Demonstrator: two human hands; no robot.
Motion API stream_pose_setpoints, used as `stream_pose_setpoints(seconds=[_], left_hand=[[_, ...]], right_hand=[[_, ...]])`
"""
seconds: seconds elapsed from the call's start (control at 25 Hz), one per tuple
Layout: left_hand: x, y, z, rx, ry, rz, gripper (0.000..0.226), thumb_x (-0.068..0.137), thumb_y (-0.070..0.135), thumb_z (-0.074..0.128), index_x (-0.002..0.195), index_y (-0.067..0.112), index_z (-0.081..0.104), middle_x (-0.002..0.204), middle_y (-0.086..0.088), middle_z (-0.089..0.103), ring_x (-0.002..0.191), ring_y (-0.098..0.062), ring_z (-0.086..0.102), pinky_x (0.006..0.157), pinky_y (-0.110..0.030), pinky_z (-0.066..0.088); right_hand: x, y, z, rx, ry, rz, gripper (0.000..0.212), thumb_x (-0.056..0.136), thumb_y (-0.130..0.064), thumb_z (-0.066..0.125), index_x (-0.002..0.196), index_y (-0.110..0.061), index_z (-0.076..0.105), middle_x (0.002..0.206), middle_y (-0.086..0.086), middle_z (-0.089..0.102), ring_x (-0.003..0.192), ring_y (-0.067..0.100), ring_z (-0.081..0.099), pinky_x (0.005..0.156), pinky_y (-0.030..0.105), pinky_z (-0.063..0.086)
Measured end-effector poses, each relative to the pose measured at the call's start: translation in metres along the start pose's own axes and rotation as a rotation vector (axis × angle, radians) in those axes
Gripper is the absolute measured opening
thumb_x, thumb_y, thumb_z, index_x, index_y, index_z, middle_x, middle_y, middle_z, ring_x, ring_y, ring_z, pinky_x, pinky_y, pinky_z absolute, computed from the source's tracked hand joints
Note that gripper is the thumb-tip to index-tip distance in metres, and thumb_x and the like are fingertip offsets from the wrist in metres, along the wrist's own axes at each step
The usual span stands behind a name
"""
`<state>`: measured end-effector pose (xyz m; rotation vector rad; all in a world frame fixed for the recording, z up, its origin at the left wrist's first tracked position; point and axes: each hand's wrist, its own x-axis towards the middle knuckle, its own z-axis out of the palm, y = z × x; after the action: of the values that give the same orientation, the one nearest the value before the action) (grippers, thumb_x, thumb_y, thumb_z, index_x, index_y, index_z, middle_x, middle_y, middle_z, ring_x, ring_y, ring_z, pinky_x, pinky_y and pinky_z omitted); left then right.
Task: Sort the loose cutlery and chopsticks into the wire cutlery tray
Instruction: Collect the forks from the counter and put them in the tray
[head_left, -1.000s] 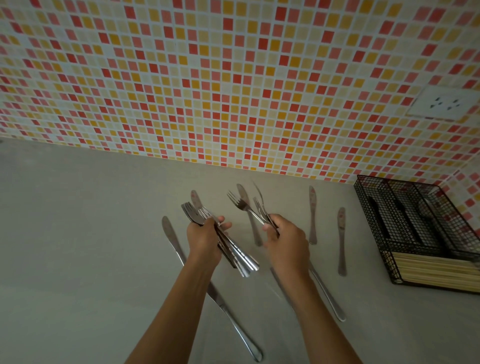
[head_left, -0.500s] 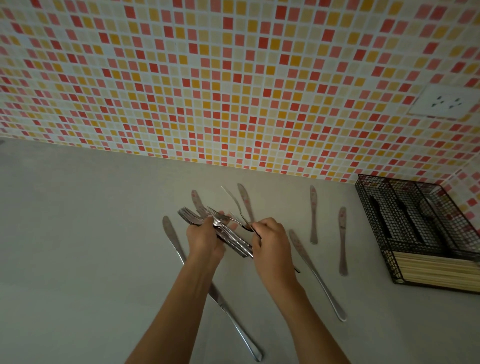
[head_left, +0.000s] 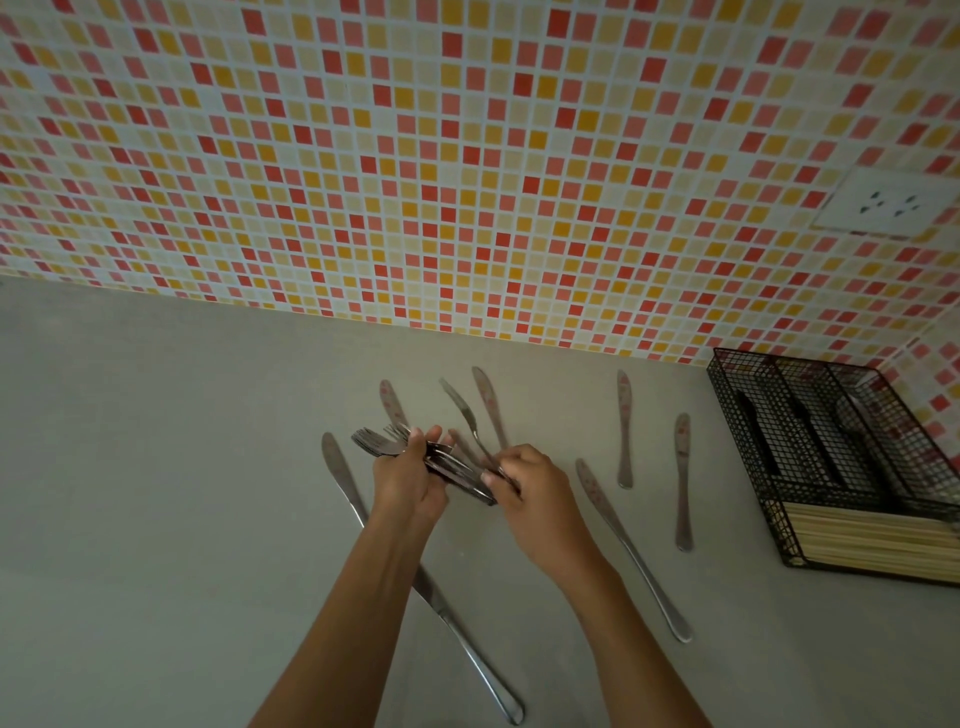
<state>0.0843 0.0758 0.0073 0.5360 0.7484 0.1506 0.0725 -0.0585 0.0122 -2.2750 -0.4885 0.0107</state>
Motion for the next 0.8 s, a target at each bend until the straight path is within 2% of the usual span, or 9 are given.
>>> stream_pose_setpoints(seconds=[0.08, 0.16, 0.24, 0.4, 0.48, 0.52, 0.64, 0.72, 0.8], left_hand=[[0.001, 0.001, 0.001, -0.048, 0.028, -0.011, 0.025, 0.102, 0.012, 0.037, 0.089, -0.004, 0.051, 0.089, -0.016, 0.056, 0.079, -0.026, 0.061, 0.092, -0.046, 0.049], [0.001, 0.003, 0.002, -0.087, 0.035, -0.001, 0.026, 0.103, 0.012, 0.034, 0.087, -0.003, 0.049, 0.087, -0.014, 0.053, 0.077, -0.025, 0.059, 0.097, -0.048, 0.046], [0.000, 0.003, 0.002, -0.105, 0.025, 0.015, 0.027, 0.103, 0.012, 0.033, 0.085, -0.002, 0.048, 0.084, -0.012, 0.050, 0.074, -0.024, 0.056, 0.090, -0.048, 0.049], [0.003, 0.004, 0.001, -0.132, -0.003, 0.056, 0.027, 0.103, 0.011, 0.032, 0.086, -0.002, 0.048, 0.085, -0.012, 0.049, 0.073, -0.023, 0.054, 0.072, -0.042, 0.051], [0.004, 0.003, -0.001, -0.142, -0.031, 0.071, 0.026, 0.103, 0.009, 0.031, 0.088, -0.002, 0.049, 0.087, -0.012, 0.050, 0.075, -0.024, 0.054, 0.072, -0.041, 0.052], [0.004, 0.002, -0.001, -0.133, -0.036, 0.078, 0.026, 0.103, 0.009, 0.032, 0.089, -0.003, 0.050, 0.088, -0.012, 0.052, 0.077, -0.024, 0.056, 0.073, -0.041, 0.052], [0.001, 0.001, -0.001, -0.102, -0.077, 0.105, 0.027, 0.103, 0.013, 0.034, 0.096, -0.005, 0.052, 0.088, -0.014, 0.055, 0.078, -0.023, 0.061, 0.076, -0.039, 0.054], [-0.001, 0.002, -0.002, -0.102, -0.104, 0.124, 0.027, 0.103, 0.014, 0.034, 0.104, -0.006, 0.052, 0.090, -0.014, 0.056, 0.079, -0.023, 0.062, 0.079, -0.038, 0.054], [-0.002, 0.002, -0.001, -0.097, -0.117, 0.141, 0.028, 0.103, 0.014, 0.035, 0.113, -0.008, 0.050, 0.094, -0.015, 0.057, 0.083, -0.023, 0.062, 0.081, -0.039, 0.053]], right_hand=[[0.001, -0.001, -0.006, 0.060, 0.075, 0.044, 0.028, 0.092, -0.018, 0.056, 0.070, 0.000, 0.057, 0.071, 0.006, 0.057, 0.064, 0.014, 0.050, 0.061, 0.031, 0.040], [0.003, -0.006, -0.015, 0.114, 0.196, 0.123, 0.023, 0.096, -0.021, 0.049, 0.081, -0.009, 0.062, 0.071, 0.001, 0.062, 0.061, 0.008, 0.051, 0.057, 0.020, 0.038], [0.003, -0.009, -0.023, 0.204, 0.281, 0.190, 0.021, 0.099, -0.020, 0.041, 0.095, -0.016, 0.061, 0.071, -0.003, 0.064, 0.058, 0.003, 0.053, 0.053, 0.009, 0.038], [0.004, 0.004, -0.023, 0.067, 0.429, 0.283, 0.021, 0.098, -0.016, 0.043, 0.094, -0.008, 0.062, 0.073, -0.001, 0.058, 0.065, 0.021, 0.056, 0.059, 0.025, 0.034], [0.002, 0.012, -0.017, 0.019, 0.274, 0.420, 0.028, 0.095, -0.028, 0.050, 0.079, -0.007, 0.060, 0.069, 0.002, 0.053, 0.068, 0.028, 0.054, 0.060, 0.026, 0.029], [0.000, 0.014, -0.014, 0.132, 0.152, 0.517, 0.032, 0.093, -0.036, 0.053, 0.074, -0.011, 0.058, 0.065, 0.001, 0.051, 0.060, 0.025, 0.051, 0.056, 0.026, 0.029], [-0.007, 0.009, -0.009, 0.750, -0.088, 0.746, 0.023, 0.088, -0.039, 0.061, 0.083, -0.016, 0.060, 0.076, 0.005, 0.059, 0.035, 0.007, 0.026, 0.037, 0.014, 0.020], [-0.009, 0.010, -0.008, 0.898, -0.105, 0.719, 0.011, 0.088, -0.028, 0.064, 0.088, -0.017, 0.061, 0.082, 0.007, 0.062, 0.034, 0.003, 0.021, 0.035, 0.010, 0.016], [-0.007, 0.011, -0.008, 0.906, -0.074, 0.647, 0.006, 0.085, -0.019, 0.067, 0.090, -0.020, 0.063, 0.076, 0.003, 0.057, 0.036, 0.003, 0.023, 0.036, 0.012, 0.017]])
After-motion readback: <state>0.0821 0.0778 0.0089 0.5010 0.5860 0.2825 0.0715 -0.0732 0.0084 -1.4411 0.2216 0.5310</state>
